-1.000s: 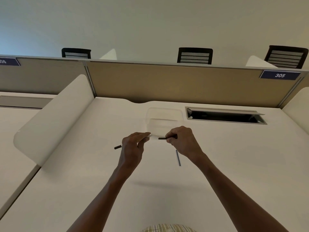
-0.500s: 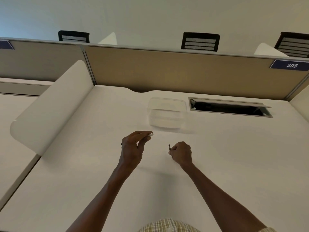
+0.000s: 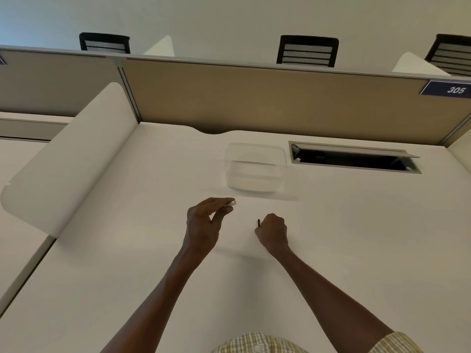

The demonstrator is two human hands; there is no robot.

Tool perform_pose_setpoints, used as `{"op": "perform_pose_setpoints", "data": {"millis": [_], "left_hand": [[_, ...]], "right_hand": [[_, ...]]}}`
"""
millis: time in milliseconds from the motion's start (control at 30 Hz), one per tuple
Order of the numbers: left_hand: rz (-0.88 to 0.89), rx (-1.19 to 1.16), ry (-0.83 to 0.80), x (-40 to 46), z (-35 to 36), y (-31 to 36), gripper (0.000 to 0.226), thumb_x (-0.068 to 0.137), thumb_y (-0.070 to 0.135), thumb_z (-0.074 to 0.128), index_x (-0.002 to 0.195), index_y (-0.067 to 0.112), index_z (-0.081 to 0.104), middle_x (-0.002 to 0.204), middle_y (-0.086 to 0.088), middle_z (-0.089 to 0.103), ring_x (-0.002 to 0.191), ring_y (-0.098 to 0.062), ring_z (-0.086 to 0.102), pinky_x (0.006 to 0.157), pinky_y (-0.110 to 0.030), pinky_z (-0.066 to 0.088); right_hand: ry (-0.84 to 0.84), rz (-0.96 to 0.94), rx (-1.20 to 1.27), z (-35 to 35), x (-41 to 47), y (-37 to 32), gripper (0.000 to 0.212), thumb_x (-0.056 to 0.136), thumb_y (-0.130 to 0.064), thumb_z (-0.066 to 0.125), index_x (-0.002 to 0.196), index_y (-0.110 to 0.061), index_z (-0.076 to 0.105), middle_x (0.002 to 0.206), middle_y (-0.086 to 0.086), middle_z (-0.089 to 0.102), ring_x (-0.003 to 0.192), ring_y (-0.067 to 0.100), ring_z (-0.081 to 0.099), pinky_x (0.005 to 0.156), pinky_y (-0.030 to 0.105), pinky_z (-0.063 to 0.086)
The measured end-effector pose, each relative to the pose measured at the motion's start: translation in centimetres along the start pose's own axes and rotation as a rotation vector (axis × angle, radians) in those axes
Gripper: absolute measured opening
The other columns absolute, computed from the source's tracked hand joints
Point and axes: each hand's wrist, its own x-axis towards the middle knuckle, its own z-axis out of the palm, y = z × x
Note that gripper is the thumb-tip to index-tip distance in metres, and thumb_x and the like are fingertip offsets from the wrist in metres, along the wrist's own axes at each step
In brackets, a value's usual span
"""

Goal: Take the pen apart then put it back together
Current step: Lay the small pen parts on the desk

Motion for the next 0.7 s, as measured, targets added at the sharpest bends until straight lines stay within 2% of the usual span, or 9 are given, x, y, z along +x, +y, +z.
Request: {"op": "perform_pose_setpoints", "data": {"millis": [233,333,400,467,533,600,667,700], "left_hand": [[-0.001,-0.008,-0.012,0.1,0.5,-0.2,0.023,0.085,-0.004,0.070,0.099,0.012,0.077,0.098,0.012,0.074,0.094,-0.001,0.069,0.082,-0.014,0.050],[0.004,-0.018,-0.016,0.2,0.6,0.1,0.022,0.085,-0.003,0.070,0.099,0.012,0.078,0.097,0.013,0.074,0.093,-0.001,0.069,0.080,-0.013,0.050],[0.008,-0.023,-0.018,0.3,0.7,0.2,0.022,0.084,-0.003,0.070,0.099,0.012,0.078,0.097,0.011,0.074,0.093,-0.002,0.070,0.080,-0.014,0.050],[0.007,-0.027,-0.018,0.3,0.7,0.2,0.024,0.084,-0.004,0.070,0.100,0.013,0.077,0.098,0.011,0.074,0.094,-0.003,0.070,0.082,-0.015,0.051],[0.018,-0.015,-0.019,0.4,0.6,0.2,0.024,0.085,-0.003,0.070,0.100,0.013,0.077,0.098,0.011,0.074,0.094,-0.003,0.070,0.083,-0.015,0.051],[0.030,-0.006,-0.019,0.4,0.6,0.3,0.024,0.085,-0.003,0.070,0.100,0.013,0.077,0.098,0.011,0.074,0.094,-0.002,0.070,0.082,-0.014,0.050],[0.035,-0.010,-0.018,0.5,0.6,0.4,0.023,0.085,-0.002,0.070,0.100,0.014,0.077,0.098,0.011,0.075,0.093,-0.003,0.070,0.082,-0.015,0.051],[0.039,-0.015,-0.018,0.6,0.6,0.5,0.023,0.085,-0.002,0.070,0.100,0.014,0.077,0.098,0.011,0.075,0.093,-0.004,0.070,0.082,-0.016,0.051]], "right_hand": [[-0.061,0.047,-0.033,-0.2,0.4,-0.1,0.024,0.085,-0.018,0.063,0.099,0.002,0.063,0.101,0.016,0.069,0.101,0.032,0.064,0.075,0.033,0.049],[-0.099,0.091,0.017,-0.6,0.4,-0.3,0.025,0.078,-0.017,0.069,0.094,0.001,0.062,0.095,0.015,0.070,0.094,0.031,0.066,0.065,0.029,0.046],[-0.115,0.106,0.052,-0.9,0.4,-0.2,0.022,0.075,-0.019,0.072,0.081,-0.003,0.058,0.089,0.014,0.070,0.087,0.030,0.067,0.060,0.026,0.040],[-0.107,0.116,0.078,-1.1,0.4,0.0,0.027,0.076,-0.021,0.073,0.070,-0.005,0.053,0.081,0.013,0.068,0.077,0.029,0.063,0.058,0.026,0.038],[-0.083,0.113,0.110,-1.4,0.2,0.2,0.026,0.078,-0.023,0.071,0.072,-0.001,0.059,0.073,0.011,0.064,0.070,0.027,0.057,0.059,0.025,0.039],[-0.041,0.096,0.143,-1.9,0.0,0.5,0.025,0.080,-0.021,0.067,0.066,-0.001,0.062,0.057,0.002,0.060,0.061,0.023,0.055,0.056,0.023,0.039],[0.023,0.069,0.200,-2.8,-0.2,0.4,0.034,0.078,-0.014,0.063,0.047,-0.011,0.051,0.038,-0.009,0.046,0.045,0.011,0.047,0.047,0.022,0.036],[0.040,0.057,0.246,-3.3,-0.3,0.3,0.034,0.078,-0.013,0.062,0.046,-0.012,0.052,0.038,-0.010,0.049,0.045,0.009,0.050,0.047,0.022,0.039]]}}
